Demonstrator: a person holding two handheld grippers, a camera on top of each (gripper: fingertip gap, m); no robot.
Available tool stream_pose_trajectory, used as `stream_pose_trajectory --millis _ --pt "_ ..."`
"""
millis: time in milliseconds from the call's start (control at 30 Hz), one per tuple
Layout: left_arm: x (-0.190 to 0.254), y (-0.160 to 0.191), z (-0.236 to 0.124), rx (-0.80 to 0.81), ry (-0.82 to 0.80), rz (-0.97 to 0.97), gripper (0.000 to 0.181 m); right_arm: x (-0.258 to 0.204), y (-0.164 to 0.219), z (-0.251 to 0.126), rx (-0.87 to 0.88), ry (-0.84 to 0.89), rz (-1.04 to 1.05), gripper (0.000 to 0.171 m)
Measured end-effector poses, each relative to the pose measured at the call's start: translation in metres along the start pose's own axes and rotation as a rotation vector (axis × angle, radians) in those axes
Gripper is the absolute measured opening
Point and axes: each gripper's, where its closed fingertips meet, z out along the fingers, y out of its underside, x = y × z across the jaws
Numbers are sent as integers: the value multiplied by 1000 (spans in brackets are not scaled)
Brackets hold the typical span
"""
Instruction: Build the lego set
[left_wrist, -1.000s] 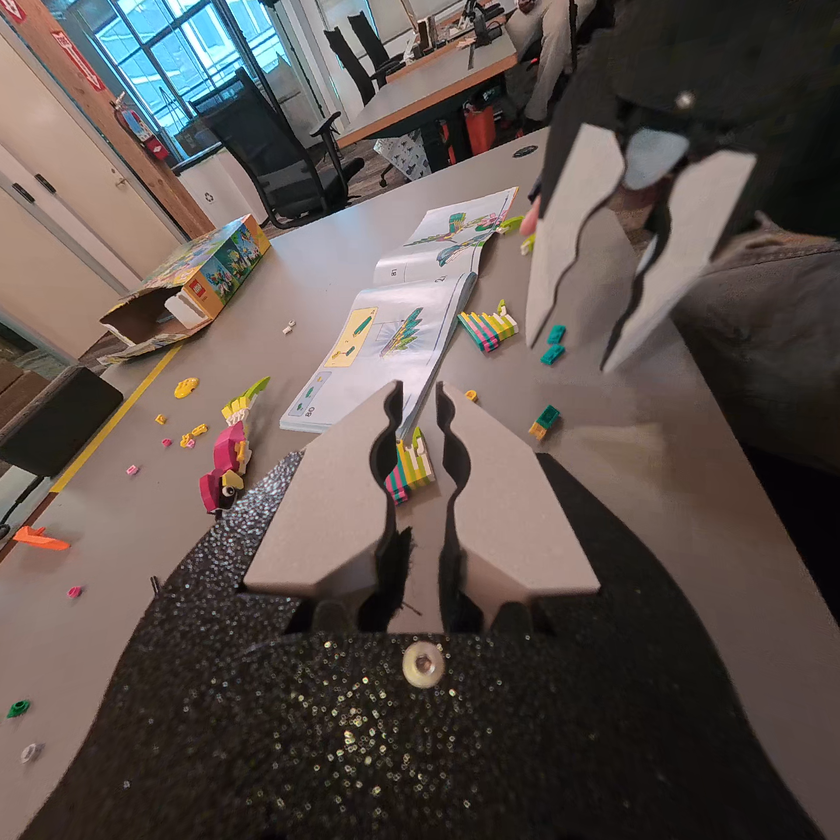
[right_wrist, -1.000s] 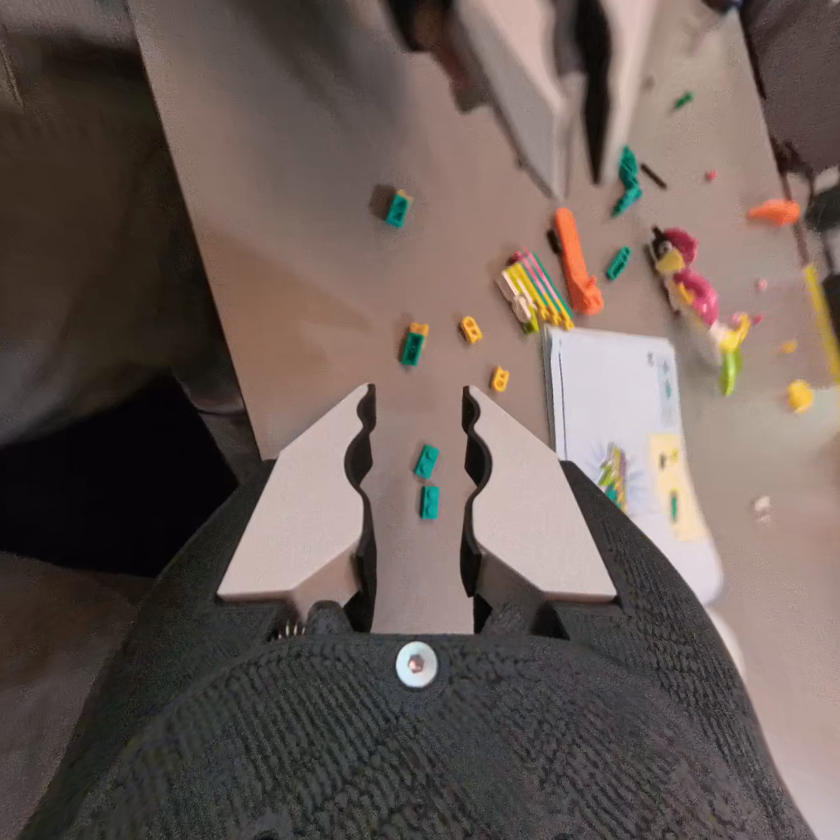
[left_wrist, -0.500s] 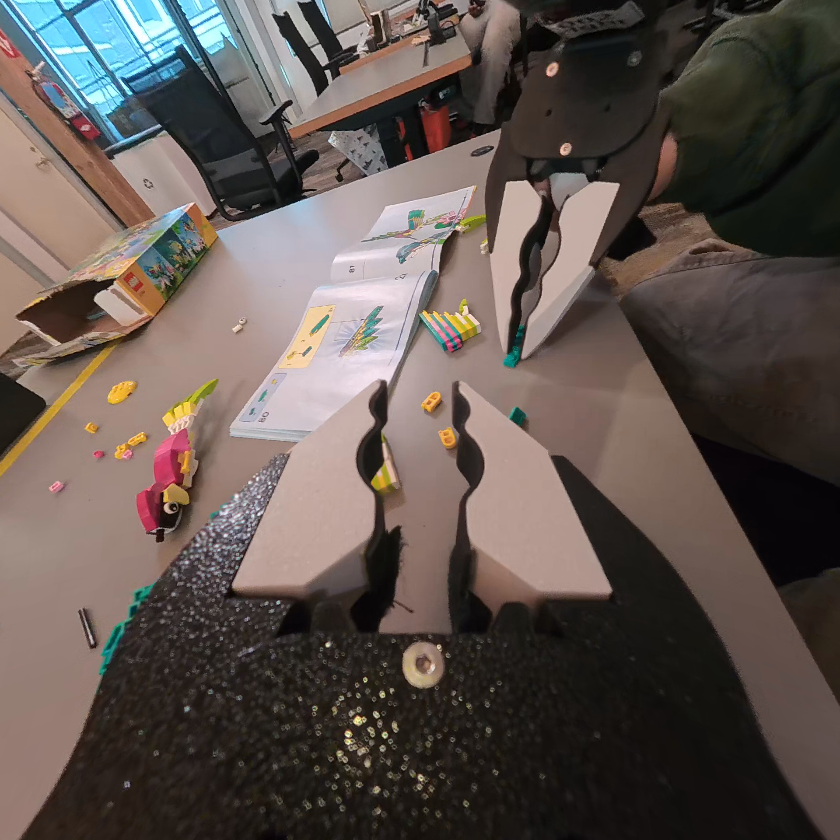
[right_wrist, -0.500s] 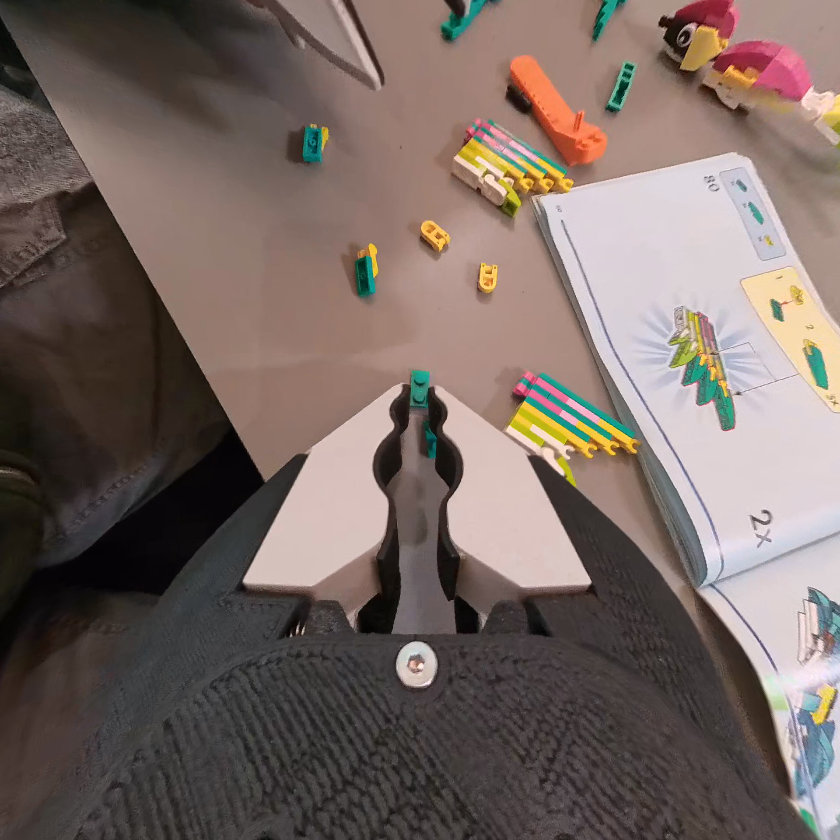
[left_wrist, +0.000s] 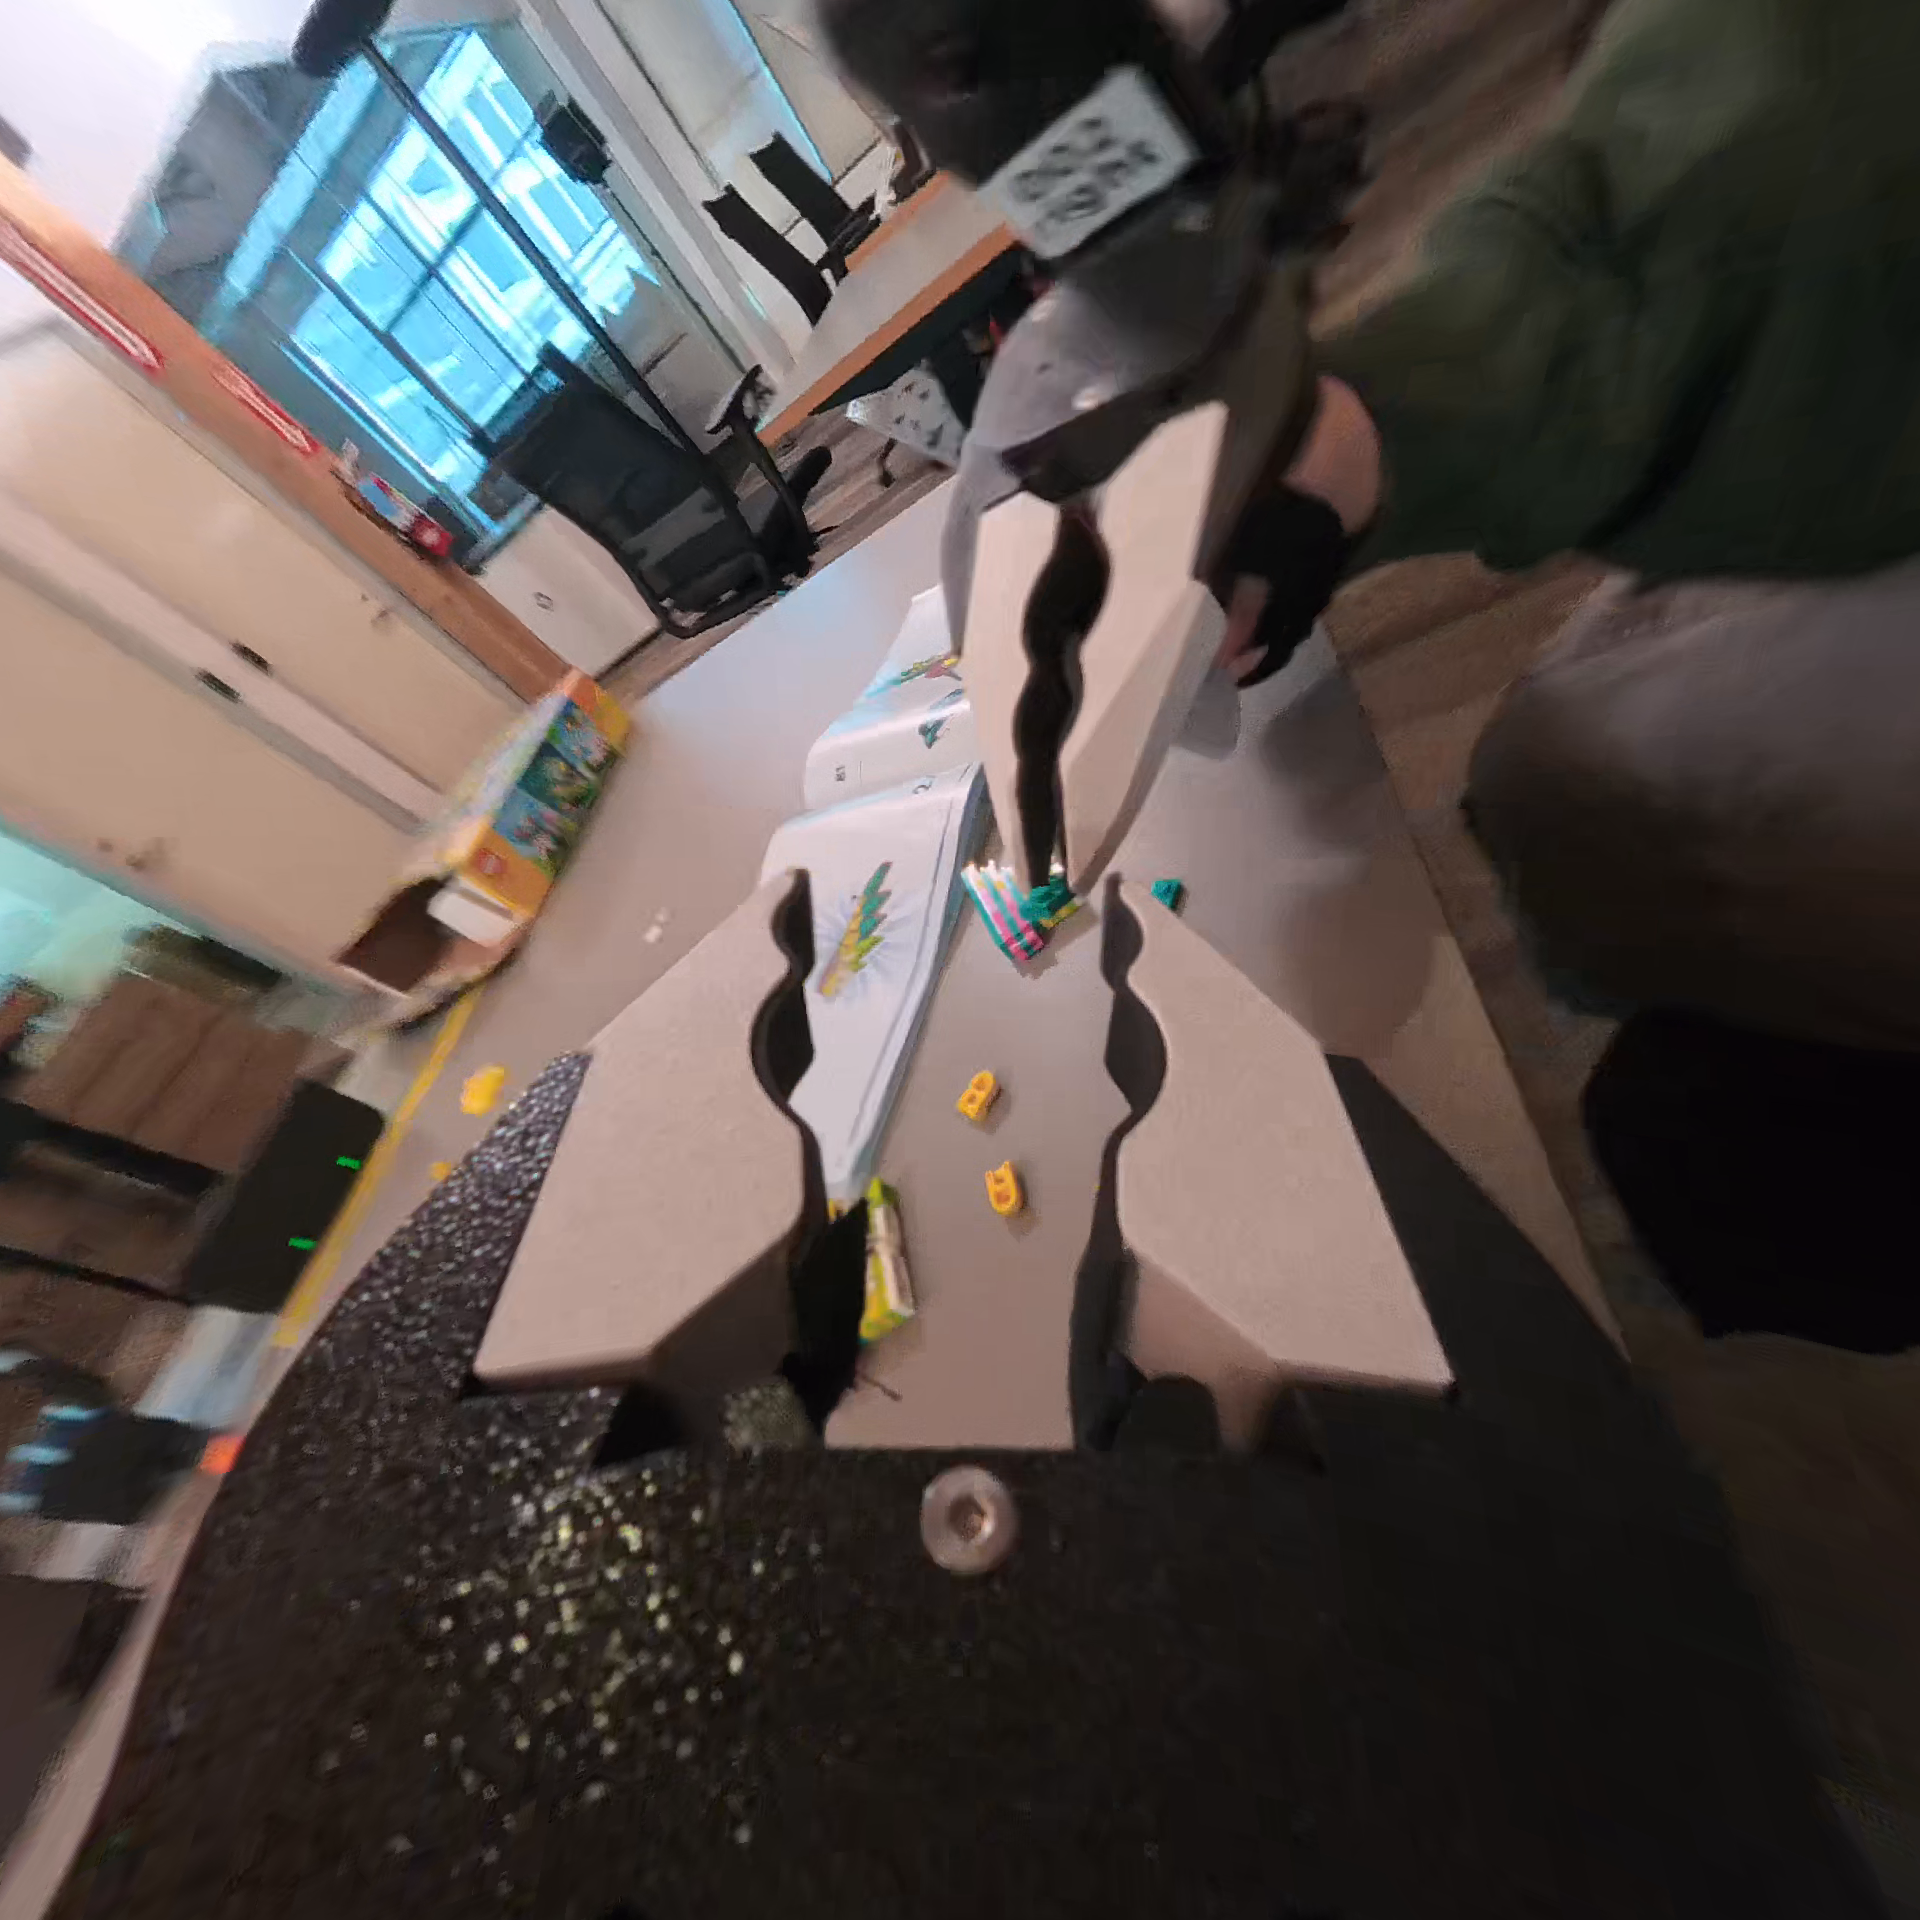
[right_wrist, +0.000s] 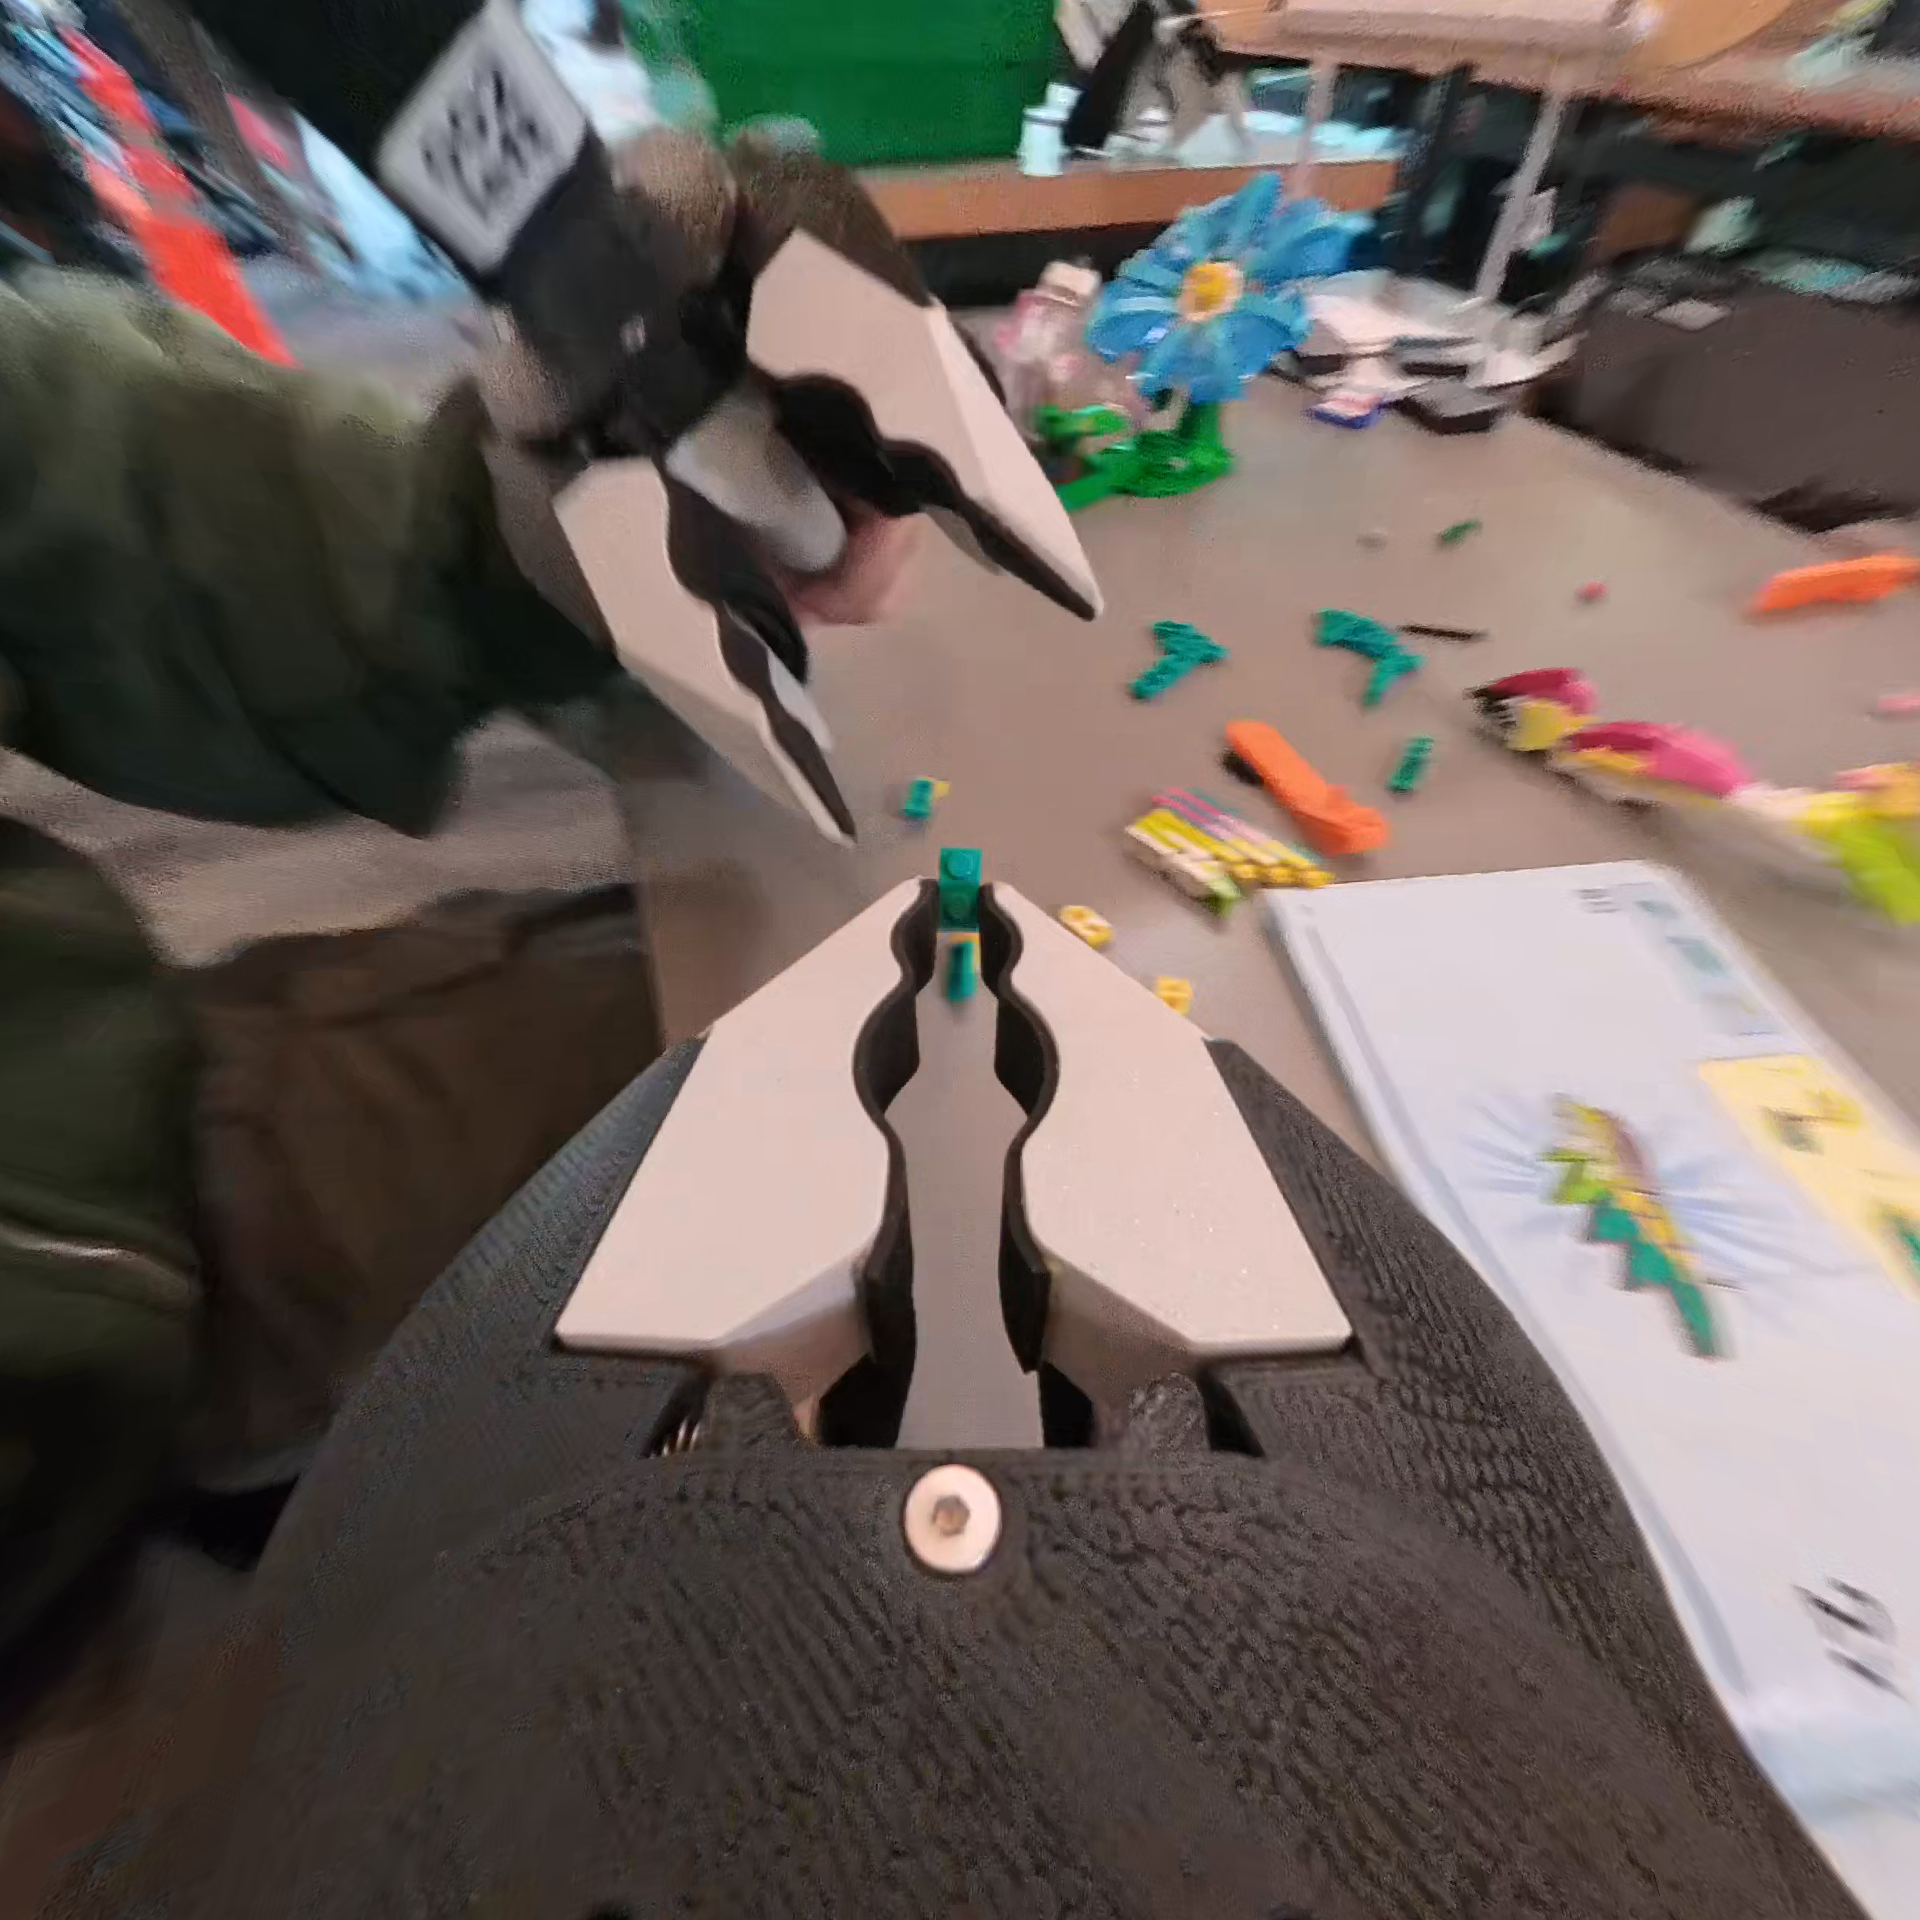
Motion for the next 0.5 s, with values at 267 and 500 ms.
stream_pose_trajectory --millis 267,500 --pt "34 -4 16 -96 52 317 27 -24 -6 -15 39 -304 223 6" --pt "24 5 21 -208 -4 209 2 -18 -5 -14 40 -239 168 15"
